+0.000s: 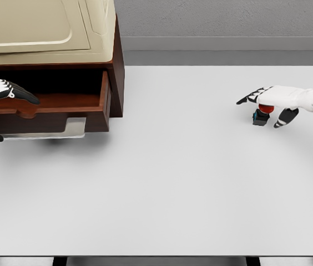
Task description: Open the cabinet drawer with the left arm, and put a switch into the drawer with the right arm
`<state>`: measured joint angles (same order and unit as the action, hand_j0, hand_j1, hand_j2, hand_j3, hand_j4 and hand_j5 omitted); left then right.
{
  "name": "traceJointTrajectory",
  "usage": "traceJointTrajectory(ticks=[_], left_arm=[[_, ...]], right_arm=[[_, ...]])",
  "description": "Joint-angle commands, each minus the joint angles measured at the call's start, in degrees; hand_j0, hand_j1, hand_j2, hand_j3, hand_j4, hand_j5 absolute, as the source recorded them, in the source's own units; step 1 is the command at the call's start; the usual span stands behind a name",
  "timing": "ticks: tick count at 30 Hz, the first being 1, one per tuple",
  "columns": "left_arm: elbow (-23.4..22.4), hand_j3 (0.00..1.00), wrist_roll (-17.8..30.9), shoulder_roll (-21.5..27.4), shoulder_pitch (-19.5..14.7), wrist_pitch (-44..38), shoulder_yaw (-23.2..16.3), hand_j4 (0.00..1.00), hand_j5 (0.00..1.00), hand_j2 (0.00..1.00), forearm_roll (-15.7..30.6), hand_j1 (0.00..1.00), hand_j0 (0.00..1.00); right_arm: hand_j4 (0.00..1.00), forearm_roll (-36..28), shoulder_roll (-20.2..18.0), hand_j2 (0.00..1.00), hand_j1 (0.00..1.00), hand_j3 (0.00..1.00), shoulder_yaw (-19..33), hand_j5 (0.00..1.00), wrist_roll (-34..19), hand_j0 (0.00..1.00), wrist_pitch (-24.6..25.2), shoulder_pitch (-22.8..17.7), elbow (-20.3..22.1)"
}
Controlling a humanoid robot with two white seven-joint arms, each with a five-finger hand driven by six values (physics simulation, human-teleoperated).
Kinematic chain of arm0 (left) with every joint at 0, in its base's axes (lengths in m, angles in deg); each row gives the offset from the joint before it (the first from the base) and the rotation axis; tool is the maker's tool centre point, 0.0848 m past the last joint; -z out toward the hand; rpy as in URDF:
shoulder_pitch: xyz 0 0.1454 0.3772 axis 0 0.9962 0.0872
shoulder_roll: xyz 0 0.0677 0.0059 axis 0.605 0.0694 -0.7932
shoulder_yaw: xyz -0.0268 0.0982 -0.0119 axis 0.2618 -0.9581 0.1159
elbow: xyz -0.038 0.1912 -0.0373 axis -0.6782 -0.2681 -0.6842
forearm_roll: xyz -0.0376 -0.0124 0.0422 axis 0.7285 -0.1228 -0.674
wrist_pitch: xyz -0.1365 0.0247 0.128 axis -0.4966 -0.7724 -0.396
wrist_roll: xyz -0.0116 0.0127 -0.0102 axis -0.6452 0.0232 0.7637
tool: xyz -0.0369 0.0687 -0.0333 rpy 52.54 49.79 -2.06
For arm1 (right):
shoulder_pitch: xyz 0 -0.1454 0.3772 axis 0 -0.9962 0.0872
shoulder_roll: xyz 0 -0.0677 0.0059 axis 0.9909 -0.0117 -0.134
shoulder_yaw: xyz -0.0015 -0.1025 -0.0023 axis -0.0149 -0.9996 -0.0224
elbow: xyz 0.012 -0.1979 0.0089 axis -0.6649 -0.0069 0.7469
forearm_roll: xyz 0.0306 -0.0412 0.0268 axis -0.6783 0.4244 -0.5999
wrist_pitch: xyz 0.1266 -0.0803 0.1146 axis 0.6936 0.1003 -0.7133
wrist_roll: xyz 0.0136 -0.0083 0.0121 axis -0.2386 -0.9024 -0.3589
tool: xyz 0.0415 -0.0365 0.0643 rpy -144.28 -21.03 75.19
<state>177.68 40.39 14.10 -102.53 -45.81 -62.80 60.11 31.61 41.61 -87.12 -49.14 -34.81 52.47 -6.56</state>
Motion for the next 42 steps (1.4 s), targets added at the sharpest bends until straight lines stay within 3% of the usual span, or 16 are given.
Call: traceJointTrajectory(ticks=[1, 4, 11, 13, 14, 28, 35, 42], left_arm=[[0.0, 0.88, 0.0, 0.0, 0.0, -0.1, 0.1, 0.88, 0.88, 0.88, 0.5, 0.88, 0.88], [0.0, 0.88, 0.0, 0.0, 0.0, -0.1, 0.1, 0.88, 0.88, 0.88, 0.5, 0.88, 0.88], [0.0, 0.88, 0.0, -0.4, 0.0, -0.1, 0.1, 0.88, 0.88, 0.88, 0.5, 0.88, 0.88], [0.0, 0.88, 0.0, -0.4, 0.0, -0.1, 0.1, 0.88, 0.88, 0.88, 0.4, 0.88, 0.88], [0.0, 0.88, 0.0, -0.5, 0.0, -0.1, 0.1, 0.88, 0.88, 0.88, 0.4, 0.88, 0.88], [0.0, 0.88, -0.3, 0.0, -0.6, -0.1, 0.1, 0.88, 0.88, 0.88, 0.6, 0.88, 0.88], [-3.6, 0.98, 0.0, 0.9, -0.7, -0.1, 0.1, 0.98, 0.98, 0.98, 0.2, 0.98, 0.98], [-6.9, 1.00, 0.2, 1.1, -0.6, -0.1, 0.1, 1.00, 1.00, 1.00, -0.2, 1.00, 1.00]], right_arm=[[0.92, -0.4, 0.0, 0.92, 0.92, 0.92, 0.0, 0.92, 0.0, 0.92, 0.1, 0.0, -0.2], [0.91, -0.4, -0.1, 0.91, 0.91, 0.91, 0.0, 0.91, 0.0, 0.91, 0.1, 0.1, -0.3], [0.74, -0.5, 0.0, 0.74, 0.74, 0.74, 0.1, 0.74, 0.0, 0.74, 0.1, 0.1, -0.3], [0.47, -1.0, 0.0, 0.47, 0.47, 0.47, 0.1, 0.47, 0.0, 0.47, 0.1, 0.1, -0.3], [0.45, -1.0, 0.0, 0.45, 0.45, 0.45, 0.1, 0.45, 0.0, 0.45, 0.1, 0.1, -0.3], [0.40, -1.2, 0.0, 0.40, 0.40, 0.40, 0.6, 0.40, 0.0, 0.40, 0.1, 0.3, -0.3], [0.40, -2.0, 0.7, 0.40, 0.40, 0.40, 0.8, 0.40, 0.0, 0.40, 0.1, 1.8, -0.1], [0.40, -1.9, 5.9, 0.40, 0.40, 0.40, 0.4, 0.40, 0.0, 0.40, 0.1, 6.9, 0.9]])
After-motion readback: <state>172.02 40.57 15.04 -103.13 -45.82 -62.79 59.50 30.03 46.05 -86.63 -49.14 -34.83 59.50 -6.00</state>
